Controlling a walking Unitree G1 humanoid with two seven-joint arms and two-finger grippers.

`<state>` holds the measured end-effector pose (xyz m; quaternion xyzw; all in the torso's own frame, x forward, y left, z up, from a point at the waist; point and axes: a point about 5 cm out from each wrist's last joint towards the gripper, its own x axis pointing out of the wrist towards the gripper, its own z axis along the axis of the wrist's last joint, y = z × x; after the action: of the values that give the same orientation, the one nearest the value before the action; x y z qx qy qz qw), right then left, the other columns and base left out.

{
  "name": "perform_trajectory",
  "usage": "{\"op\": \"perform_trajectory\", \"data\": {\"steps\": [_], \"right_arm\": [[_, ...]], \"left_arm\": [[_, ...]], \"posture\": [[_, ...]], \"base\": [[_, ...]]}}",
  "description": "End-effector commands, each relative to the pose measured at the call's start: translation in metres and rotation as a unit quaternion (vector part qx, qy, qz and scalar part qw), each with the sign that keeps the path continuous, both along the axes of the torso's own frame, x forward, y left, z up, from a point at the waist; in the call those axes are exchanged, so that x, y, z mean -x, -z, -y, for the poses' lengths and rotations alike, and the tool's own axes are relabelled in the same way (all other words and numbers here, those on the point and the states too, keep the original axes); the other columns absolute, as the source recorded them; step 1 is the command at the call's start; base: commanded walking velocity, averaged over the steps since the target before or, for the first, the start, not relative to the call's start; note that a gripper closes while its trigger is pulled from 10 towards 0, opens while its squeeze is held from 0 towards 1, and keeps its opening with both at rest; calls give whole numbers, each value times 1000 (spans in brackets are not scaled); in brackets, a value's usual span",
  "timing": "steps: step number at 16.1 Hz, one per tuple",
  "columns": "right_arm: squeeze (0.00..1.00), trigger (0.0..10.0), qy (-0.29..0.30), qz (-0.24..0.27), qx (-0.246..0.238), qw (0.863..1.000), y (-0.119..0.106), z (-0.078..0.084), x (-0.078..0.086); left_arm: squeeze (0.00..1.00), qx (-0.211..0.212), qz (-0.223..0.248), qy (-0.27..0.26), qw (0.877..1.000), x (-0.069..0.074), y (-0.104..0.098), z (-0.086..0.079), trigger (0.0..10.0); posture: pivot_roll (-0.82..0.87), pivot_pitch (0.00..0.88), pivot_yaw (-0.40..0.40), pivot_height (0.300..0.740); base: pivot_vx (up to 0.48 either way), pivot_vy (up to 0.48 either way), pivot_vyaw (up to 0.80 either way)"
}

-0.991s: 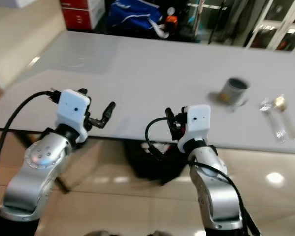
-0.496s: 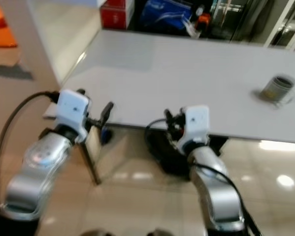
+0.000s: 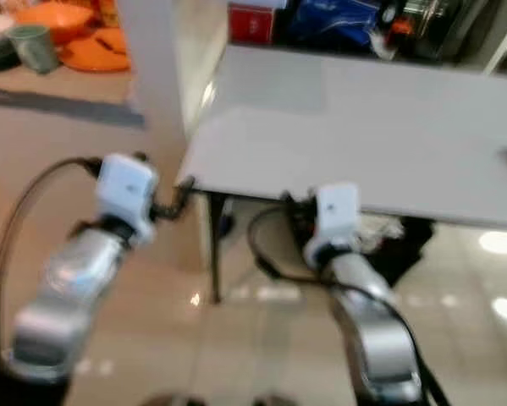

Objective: Setting the table

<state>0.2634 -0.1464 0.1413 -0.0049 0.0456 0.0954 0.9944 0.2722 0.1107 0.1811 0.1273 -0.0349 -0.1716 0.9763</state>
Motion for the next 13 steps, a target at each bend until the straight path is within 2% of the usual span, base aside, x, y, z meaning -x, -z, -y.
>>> {"op": "perform_trajectory", "data": {"steps": [1,13], "right_arm": [[0,10000,-5,16,-3,1000,-7,-2,-1],[0,10000,-8,16,-2,1000,-6,-2,-1]], "left_arm": [[0,-7,8,-4,1000,0,-4,-4,10000],[0,-8,10,-3,1000,1,-4,-6,10000]], "posture": [[23,54,-42,740],[32,30,-44,740]], "base": [[0,480,0],[0,480,0]]}}
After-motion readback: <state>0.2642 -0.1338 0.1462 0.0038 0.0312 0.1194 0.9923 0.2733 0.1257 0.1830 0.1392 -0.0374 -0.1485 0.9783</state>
